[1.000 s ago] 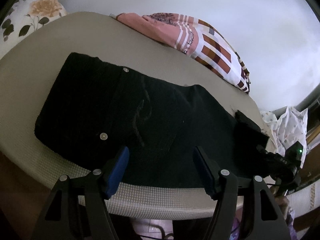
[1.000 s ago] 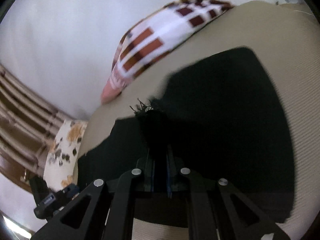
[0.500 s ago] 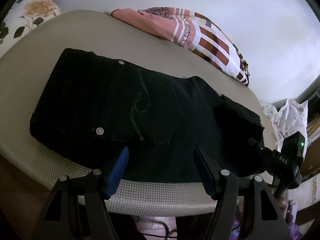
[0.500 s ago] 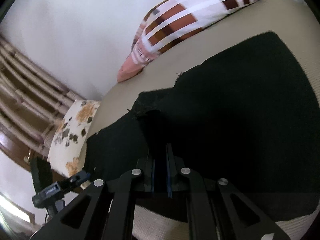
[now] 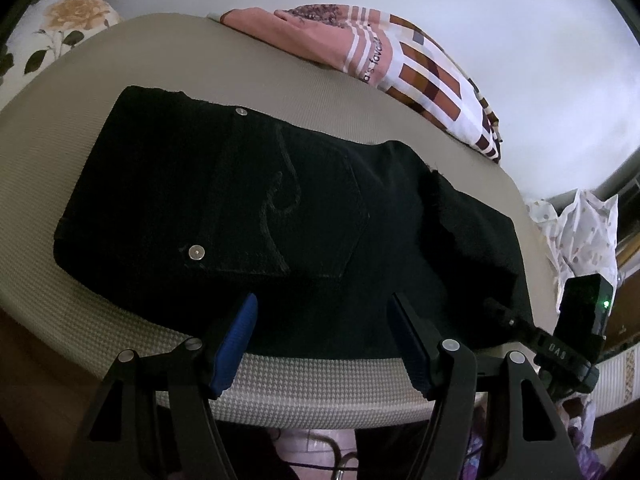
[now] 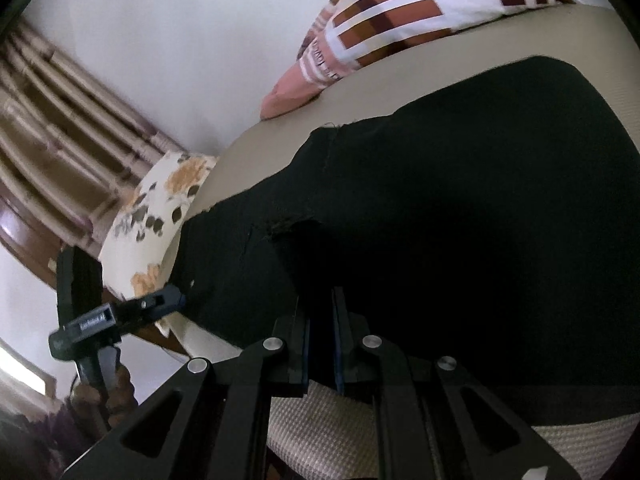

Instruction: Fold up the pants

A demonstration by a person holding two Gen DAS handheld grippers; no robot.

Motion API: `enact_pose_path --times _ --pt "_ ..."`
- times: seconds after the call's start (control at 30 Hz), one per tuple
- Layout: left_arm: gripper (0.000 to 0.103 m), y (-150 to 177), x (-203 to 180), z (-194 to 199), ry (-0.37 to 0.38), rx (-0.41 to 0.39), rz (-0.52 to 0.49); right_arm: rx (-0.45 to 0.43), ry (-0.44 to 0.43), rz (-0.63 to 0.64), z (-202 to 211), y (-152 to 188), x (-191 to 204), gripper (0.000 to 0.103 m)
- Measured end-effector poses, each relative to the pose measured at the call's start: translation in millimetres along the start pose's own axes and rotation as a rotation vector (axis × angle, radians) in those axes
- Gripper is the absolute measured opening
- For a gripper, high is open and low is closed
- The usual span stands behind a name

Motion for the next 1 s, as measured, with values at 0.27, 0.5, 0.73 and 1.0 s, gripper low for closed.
enact_pose_path --times 0.27,0.5,0.73,1.0 --pt "0.068 1.3 -2.1 -2.8 -0.003 0.014 -0.016 0.025 0.016 0.066 -9.5 4.5 12.4 0.011" --pt "0.068 1.7 0.0 -5.7 -0.005 0.028 -0.006 0.022 0.028 0.102 -11.4 3.6 19.5 0.011" --pt "0.068 2.5 0.7 -6.9 -0.006 0.030 -0.008 0.036 0.033 0.141 -20.2 6.2 28.3 0.013" --pt "0.070 2.2 1.0 -8.9 -0.008 0.038 -0.017 0.051 0.037 0.176 -21.8 8.6 31.7 0.018"
Point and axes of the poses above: each gripper's, at about its wrist camera, not at the fingertips, and z roughly against the way its jaws point, x to its left, y to its underside, the point moved 2 cm from there along -z, roughly the way its jaws point, and after that the axes turned 10 degrees about y, right-handed, at the moved point
